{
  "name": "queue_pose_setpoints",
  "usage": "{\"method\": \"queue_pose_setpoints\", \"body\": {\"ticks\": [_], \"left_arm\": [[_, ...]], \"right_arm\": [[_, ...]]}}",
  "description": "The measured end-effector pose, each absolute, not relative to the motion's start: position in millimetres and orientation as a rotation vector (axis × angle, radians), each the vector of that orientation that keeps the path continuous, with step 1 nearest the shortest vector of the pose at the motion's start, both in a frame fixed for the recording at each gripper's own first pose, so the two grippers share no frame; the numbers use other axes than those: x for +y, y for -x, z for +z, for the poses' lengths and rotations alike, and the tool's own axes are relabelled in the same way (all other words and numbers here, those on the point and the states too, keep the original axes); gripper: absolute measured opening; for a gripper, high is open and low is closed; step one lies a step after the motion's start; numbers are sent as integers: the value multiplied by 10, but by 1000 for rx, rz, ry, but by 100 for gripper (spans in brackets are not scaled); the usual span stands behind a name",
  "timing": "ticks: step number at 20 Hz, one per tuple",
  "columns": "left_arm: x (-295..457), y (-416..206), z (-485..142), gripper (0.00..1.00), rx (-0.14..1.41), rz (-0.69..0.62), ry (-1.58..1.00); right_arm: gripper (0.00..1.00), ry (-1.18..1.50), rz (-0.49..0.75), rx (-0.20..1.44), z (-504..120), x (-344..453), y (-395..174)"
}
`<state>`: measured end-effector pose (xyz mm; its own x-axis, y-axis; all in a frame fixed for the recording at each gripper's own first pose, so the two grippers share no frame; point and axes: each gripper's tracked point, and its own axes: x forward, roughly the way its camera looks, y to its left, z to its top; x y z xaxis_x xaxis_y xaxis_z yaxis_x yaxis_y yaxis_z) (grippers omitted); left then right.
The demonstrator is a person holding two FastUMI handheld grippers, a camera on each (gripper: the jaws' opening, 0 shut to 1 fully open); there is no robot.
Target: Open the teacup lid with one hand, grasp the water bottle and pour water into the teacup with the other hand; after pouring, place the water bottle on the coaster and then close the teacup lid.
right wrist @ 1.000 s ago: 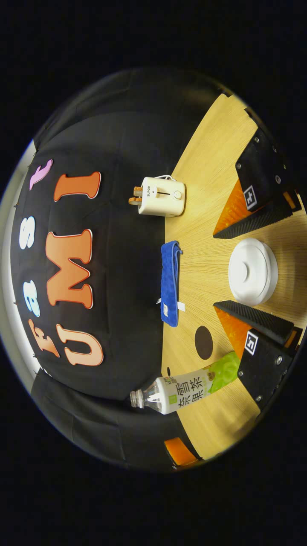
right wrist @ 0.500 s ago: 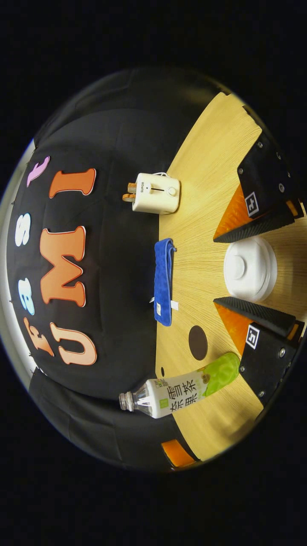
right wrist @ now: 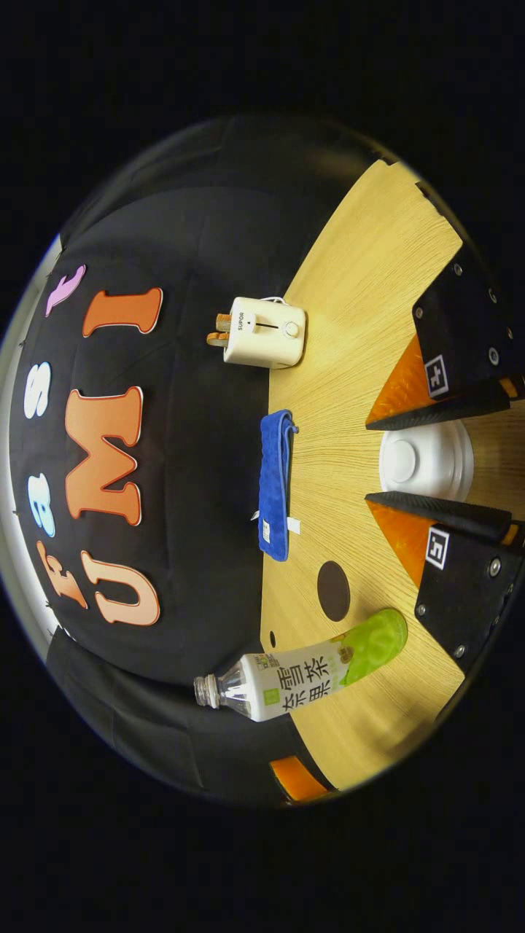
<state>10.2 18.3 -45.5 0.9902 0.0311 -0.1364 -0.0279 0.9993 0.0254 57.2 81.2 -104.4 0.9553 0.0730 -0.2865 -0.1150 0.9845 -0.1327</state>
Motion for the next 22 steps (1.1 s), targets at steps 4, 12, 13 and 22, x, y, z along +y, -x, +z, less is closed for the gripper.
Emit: {"method": "queue_pose_setpoints", "body": {"ticks": [4, 12, 13, 22], "left_arm": [[177, -98, -458, 99, 140, 28, -24], [20, -85, -409, 99, 129, -5, -45], [-3, -84, -387, 99, 125, -8, -47], [-469, -24, -472, 99, 145, -118, -20]], "right_arm": [[34, 147, 99, 283, -1028, 823, -595], [21, 102, 112, 270, -904, 843, -583], [22, 108, 106, 259, -844, 811, -573], [22, 86, -8, 228, -658, 190, -396]]}}
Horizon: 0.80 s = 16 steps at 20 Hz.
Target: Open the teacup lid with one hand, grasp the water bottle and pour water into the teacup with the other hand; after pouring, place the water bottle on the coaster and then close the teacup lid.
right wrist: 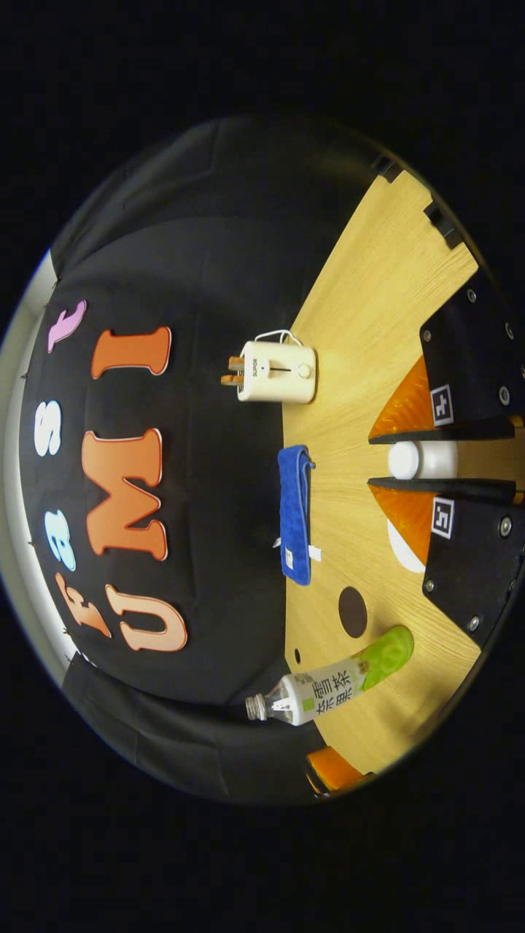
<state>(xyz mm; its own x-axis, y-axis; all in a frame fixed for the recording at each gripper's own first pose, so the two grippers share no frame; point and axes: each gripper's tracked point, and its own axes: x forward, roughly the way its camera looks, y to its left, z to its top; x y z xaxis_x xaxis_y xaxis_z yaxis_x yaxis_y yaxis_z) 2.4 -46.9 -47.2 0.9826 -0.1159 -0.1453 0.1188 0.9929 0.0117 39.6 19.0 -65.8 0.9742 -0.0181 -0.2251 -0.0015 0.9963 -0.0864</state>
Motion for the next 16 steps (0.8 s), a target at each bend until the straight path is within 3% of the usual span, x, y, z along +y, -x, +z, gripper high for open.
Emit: {"method": "queue_pose_setpoints", "body": {"ticks": [10, 16], "left_arm": [[-1043, -165, -879, 99, 240, -234, 2], [-1035, -504, -1237, 99, 287, -189, -94]], "right_arm": [[22, 38, -93, 240, -714, -311, -312], [22, 26, -126, 261, -807, -502, -296]]}}
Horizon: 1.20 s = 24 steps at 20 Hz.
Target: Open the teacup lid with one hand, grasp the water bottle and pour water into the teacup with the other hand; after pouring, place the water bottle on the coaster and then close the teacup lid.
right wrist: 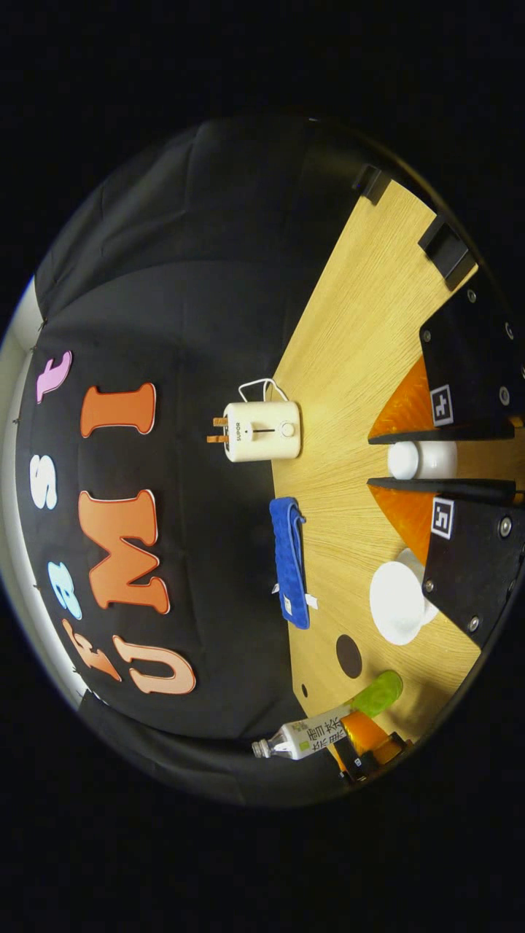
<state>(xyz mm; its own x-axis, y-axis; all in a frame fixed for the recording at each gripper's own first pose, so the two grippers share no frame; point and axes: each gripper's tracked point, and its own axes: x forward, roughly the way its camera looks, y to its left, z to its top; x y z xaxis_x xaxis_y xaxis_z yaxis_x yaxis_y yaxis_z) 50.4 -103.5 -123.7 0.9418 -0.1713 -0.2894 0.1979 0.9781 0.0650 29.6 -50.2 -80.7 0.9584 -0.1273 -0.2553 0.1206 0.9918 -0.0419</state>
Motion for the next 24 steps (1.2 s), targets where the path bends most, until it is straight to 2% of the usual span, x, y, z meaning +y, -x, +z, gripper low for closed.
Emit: {"method": "queue_pose_setpoints", "body": {"ticks": [6, 7, 8, 11, 12, 18, 24], "left_arm": [[-1035, -670, -1358, 97, 306, -169, -105], [-1038, -667, -1362, 92, 311, -167, -116], [-1038, -662, -1367, 72, 308, -169, -119], [-1084, -631, -1329, 65, 318, -205, -184], [-1053, -606, -1266, 59, 313, -212, -220], [-1043, -627, -986, 58, 282, -246, -454], [-1235, -583, -1067, 60, 290, -324, -709]], "right_arm": [[22, 11, -134, 283, -897, -551, -284], [22, 12, -133, 283, -899, -552, -274], [22, 10, -132, 283, -903, -550, -276], [22, 8, -132, 279, -885, -566, -249], [22, 6, -134, 277, -874, -583, -236], [22, -19, -152, 262, -822, -720, -172], [22, -21, -167, 265, -825, -870, -98]]}}
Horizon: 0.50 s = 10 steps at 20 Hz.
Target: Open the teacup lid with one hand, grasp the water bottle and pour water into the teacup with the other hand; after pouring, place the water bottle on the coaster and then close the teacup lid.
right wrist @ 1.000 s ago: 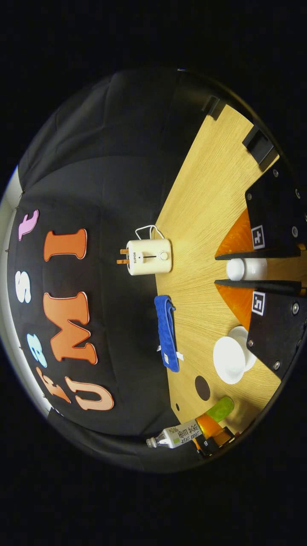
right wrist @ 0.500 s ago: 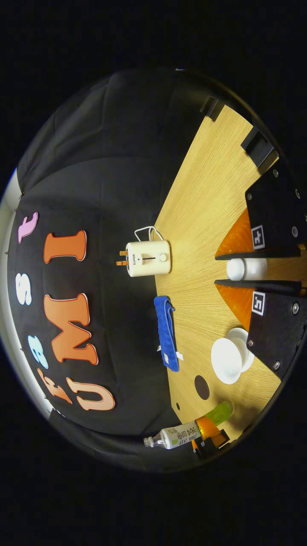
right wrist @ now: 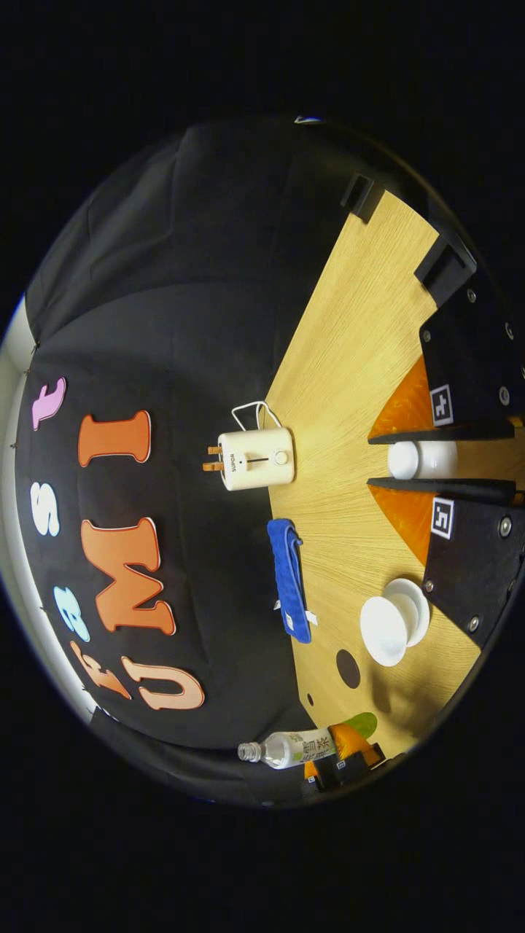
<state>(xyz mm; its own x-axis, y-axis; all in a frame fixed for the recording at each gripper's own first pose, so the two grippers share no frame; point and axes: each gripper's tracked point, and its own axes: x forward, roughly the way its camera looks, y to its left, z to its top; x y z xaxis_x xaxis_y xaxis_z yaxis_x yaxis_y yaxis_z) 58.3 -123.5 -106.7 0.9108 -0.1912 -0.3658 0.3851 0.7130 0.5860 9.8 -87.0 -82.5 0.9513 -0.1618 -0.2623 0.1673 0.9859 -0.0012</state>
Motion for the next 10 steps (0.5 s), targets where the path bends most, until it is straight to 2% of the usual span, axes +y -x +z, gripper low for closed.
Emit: {"method": "queue_pose_setpoints", "body": {"ticks": [9, 10], "left_arm": [[-1501, -517, -1294, 58, 307, -451, -1118], [-1522, -544, -1282, 62, 300, -460, -1158]], "right_arm": [[22, -55, -179, 273, -896, -994, -47], [22, -57, -179, 276, -909, -998, -47]]}}
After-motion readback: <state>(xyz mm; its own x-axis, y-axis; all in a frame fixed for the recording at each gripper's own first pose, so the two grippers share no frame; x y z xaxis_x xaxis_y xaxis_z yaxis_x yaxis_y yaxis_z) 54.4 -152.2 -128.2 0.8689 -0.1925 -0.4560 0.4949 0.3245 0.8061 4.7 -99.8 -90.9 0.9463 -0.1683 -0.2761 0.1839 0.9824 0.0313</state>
